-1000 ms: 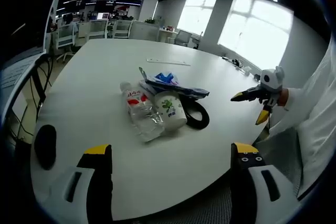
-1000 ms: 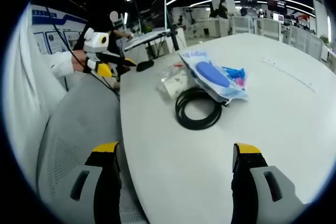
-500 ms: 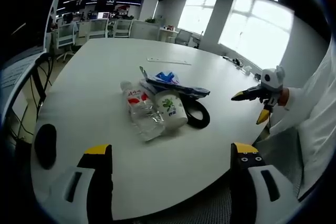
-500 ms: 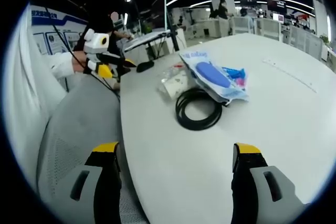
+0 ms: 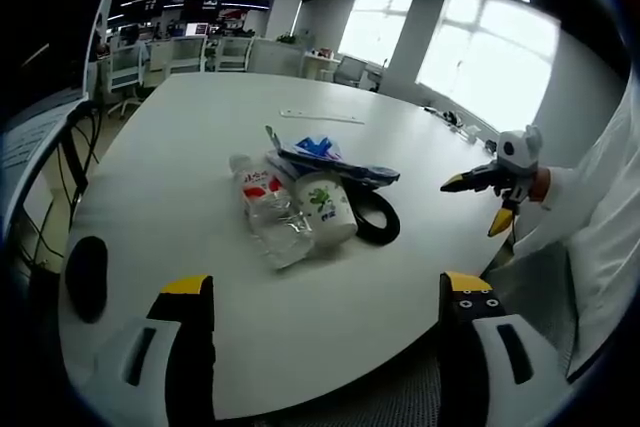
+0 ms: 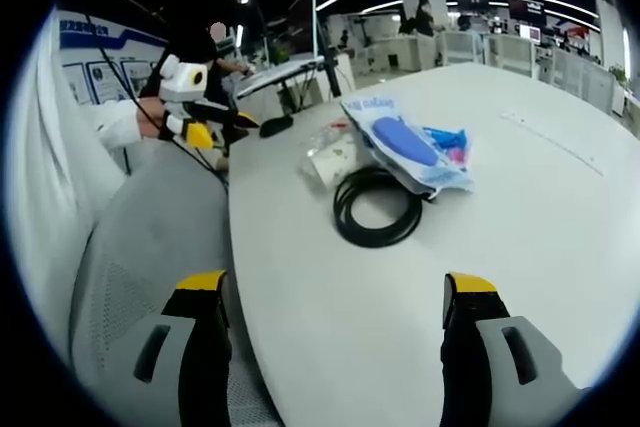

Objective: Arrange the tabletop items into an orderly group along one side of the table until the central work area is clear of visible clutter.

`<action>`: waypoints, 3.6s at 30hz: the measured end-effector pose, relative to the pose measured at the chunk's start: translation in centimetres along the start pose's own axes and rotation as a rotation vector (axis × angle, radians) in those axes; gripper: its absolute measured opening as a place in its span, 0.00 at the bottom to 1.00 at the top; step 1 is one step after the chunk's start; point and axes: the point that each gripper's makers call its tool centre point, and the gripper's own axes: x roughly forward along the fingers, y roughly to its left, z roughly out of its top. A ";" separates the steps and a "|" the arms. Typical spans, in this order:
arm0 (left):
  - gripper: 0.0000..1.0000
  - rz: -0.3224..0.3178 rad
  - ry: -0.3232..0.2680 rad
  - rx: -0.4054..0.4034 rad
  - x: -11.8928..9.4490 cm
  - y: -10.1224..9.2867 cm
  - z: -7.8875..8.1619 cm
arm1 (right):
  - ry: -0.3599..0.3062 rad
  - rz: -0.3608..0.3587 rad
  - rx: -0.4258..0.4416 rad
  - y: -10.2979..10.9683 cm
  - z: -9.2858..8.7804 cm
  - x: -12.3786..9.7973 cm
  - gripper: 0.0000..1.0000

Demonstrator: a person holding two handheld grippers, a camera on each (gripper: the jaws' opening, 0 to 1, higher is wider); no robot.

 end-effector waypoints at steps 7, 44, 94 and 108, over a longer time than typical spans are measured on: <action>0.96 -0.001 -0.001 -0.001 0.0 0.0 0.0 | 0.003 0.002 0.000 0.1 0.0 0.1 0.87; 0.96 -0.023 0.032 -0.002 0.4 -0.2 -0.4 | 0.008 0.002 0.028 -0.4 -0.1 0.5 0.87; 0.96 -0.069 -0.001 0.080 3.8 0.8 5.1 | -0.032 -0.042 -0.007 -3.9 4.1 0.4 0.87; 0.96 -0.073 -0.017 0.102 4.6 1.2 7.0 | -0.062 -0.066 0.003 -5.2 5.6 0.6 0.86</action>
